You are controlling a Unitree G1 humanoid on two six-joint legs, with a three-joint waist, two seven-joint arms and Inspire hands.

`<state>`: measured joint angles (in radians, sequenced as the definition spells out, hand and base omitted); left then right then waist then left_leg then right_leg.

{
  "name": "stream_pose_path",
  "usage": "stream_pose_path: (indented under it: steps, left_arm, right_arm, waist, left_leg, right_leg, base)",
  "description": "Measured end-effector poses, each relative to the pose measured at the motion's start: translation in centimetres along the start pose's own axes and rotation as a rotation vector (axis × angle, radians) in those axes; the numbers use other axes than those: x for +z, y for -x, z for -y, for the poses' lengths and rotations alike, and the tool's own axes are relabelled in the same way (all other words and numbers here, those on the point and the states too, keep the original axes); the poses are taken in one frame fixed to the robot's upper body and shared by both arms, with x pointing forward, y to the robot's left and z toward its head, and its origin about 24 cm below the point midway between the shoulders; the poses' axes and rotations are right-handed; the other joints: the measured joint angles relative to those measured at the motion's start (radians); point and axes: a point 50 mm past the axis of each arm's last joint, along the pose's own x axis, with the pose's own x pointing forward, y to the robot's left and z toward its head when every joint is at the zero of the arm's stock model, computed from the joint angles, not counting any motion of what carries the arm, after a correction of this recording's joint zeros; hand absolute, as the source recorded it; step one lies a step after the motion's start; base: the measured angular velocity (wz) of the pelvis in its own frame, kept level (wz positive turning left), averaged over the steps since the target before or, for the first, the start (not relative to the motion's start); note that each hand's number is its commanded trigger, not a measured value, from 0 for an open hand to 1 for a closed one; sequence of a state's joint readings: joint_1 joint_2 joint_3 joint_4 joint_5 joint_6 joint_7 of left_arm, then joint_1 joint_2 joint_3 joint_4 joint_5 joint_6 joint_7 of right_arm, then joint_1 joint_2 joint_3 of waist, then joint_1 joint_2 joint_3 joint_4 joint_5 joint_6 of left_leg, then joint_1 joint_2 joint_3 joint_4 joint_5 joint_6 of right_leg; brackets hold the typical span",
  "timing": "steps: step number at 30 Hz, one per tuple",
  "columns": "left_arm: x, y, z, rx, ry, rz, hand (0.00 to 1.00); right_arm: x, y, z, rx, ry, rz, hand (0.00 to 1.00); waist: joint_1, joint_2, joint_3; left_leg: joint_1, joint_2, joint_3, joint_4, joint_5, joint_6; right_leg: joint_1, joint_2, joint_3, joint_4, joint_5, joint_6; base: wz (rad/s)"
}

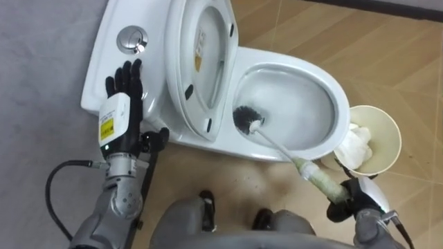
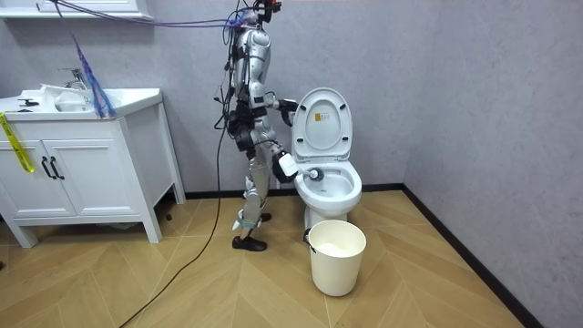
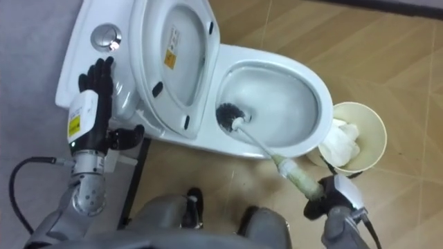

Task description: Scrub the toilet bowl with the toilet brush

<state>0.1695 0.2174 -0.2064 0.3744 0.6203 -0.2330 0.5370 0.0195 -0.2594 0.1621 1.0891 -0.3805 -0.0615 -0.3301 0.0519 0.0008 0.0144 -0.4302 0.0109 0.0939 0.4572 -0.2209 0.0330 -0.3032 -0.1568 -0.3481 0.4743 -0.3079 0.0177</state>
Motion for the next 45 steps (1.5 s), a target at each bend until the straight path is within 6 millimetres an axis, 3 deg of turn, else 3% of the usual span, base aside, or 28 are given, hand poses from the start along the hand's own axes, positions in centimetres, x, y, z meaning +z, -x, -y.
stream_pose_path:
  steps: [7, 11, 15, 17, 21, 27, 31, 36, 38, 41, 45]
  left_arm:
    - [1.6, -1.6, -0.2, 0.015, 0.01, 0.084, 0.0]
    - [1.9, -1.7, -0.4, 0.038, 0.018, 0.104, 0.0]
    - [2.7, -2.1, -0.8, 0.051, 0.016, 0.148, 0.0]
    - [3.0, -2.3, -1.1, 0.054, 0.005, 0.174, 0.0]
    - [4.3, -3.4, -1.5, 0.082, 0.011, 0.229, 0.0]
    - [6.4, -5.0, -2.6, 0.121, -0.01, 0.338, 0.0]
    - [6.8, -5.1, -2.7, 0.138, -0.013, 0.34, 0.0]
    - [7.1, -4.9, -2.4, 0.142, -0.018, 0.337, 0.0]
    - [7.1, -4.9, -2.4, 0.144, -0.018, 0.33, 0.0]
    - [7.1, -4.8, -2.5, 0.155, -0.019, 0.315, 0.0]
    - [7.0, -4.7, -2.3, 0.15, -0.019, 0.305, 0.0]
  right_arm:
    - [3.1, -1.7, 2.8, -0.075, -0.068, 0.049, 1.0]
    - [5.0, -2.3, 4.1, -0.117, -0.034, 0.085, 1.0]
    - [5.8, -3.1, 7.3, -0.208, 0.054, 0.107, 1.0]
    - [6.5, -3.4, 8.9, -0.253, 0.095, 0.129, 1.0]
    - [7.6, -3.7, 12.4, -0.372, 0.287, 0.15, 1.0]
    - [8.1, -3.8, 16.1, -0.474, 0.485, 0.113, 1.0]
    - [8.0, -3.8, 16.4, -0.483, 0.553, 0.093, 1.0]
    - [7.1, -3.8, 16.8, -0.469, 0.614, 0.027, 1.0]
    - [6.9, -3.8, 16.8, -0.454, 0.611, 0.011, 1.0]
    - [7.0, -3.9, 16.1, -0.428, 0.606, 0.01, 1.0]
    - [5.2, -3.9, 13.9, -0.359, 0.619, -0.02, 1.0]
  waist:
    - [0.037, -0.001, 0.0081]
    - [0.042, 0.008, 0.0061]
    - [0.072, 0.011, 0.0087]
    - [0.086, 0.007, 0.0135]
    - [0.106, 0.015, 0.0338]
    - [0.151, 0.022, 0.0381]
    - [0.163, 0.029, 0.0379]
    - [0.177, 0.076, 0.0374]
    - [0.177, 0.084, 0.0386]
    - [0.177, 0.096, 0.032]
    - [0.174, 0.108, 0.0271]
  left_leg:
    - [-0.103, -0.008, 0.012, 0.047, 0.011, 0.02]
    - [-0.143, -0.007, 0.012, 0.059, 0.012, 0.021]
    - [-0.192, -0.009, 0.017, 0.076, 0.013, 0.023]
    - [-0.213, -0.009, 0.016, 0.085, 0.014, 0.021]
    - [-0.269, -0.005, -0.003, 0.14, 0.014, 0.021]
    - [-0.388, -0.001, -0.004, 0.194, 0.015, 0.02]
    - [-0.414, 0.0, 0.005, 0.201, 0.015, 0.021]
    - [-0.433, -0.002, -0.001, 0.198, 0.017, 0.019]
    - [-0.436, -0.004, -0.003, 0.198, 0.018, 0.017]
    - [-0.45, 0.0, -0.006, 0.201, 0.021, 0.013]
    - [-0.444, 0.003, -0.016, 0.192, 0.025, 0.006]
  right_leg:
    - [-0.12, -0.033, 0.013, 0.084, -0.008, 0.001]
    - [-0.161, -0.034, 0.014, 0.101, -0.008, -0.002]
    - [-0.222, -0.053, 0.015, 0.146, -0.013, -0.008]
    - [-0.245, -0.055, 0.018, 0.161, -0.016, -0.012]
    - [-0.281, -0.061, -0.005, 0.199, -0.025, -0.023]
    - [-0.404, -0.082, -0.011, 0.271, -0.042, -0.039]
    - [-0.439, -0.087, -0.003, 0.288, -0.043, -0.042]
    - [-0.454, -0.085, -0.011, 0.286, -0.044, -0.045]
    - [-0.456, -0.083, -0.012, 0.286, -0.045, -0.046]
    - [-0.463, -0.07, -0.014, 0.278, -0.045, -0.049]
    - [-0.446, -0.054, -0.027, 0.256, -0.043, -0.052]
  base:
    - [0.0]
    - [-0.01]
    - [0.0]
    - [0.0]
    - [0.1]
    - [0.03]
    - [-0.05]
    - [0.04]
    - [0.02]
    - [0.0]
    - [0.05]
